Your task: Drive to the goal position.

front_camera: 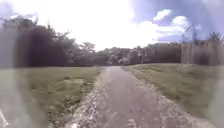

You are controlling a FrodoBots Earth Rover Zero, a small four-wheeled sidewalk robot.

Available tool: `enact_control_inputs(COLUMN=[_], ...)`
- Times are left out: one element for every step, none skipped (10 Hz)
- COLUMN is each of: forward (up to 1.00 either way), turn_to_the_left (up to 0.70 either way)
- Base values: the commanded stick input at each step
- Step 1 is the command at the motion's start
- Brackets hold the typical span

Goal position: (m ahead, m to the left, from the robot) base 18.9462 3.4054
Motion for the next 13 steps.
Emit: enact_control_inputs(forward=[1.00,1.00,1.00,1.00,1.00,1.00,1.00,1.00,1.00,1.00,1.00,1.00,1.00], turn_to_the_left=[0.00,0.00,0.00,0.00,0.00,0.00,0.00,0.00,0.00,0.00,0.00,0.00,0.00])
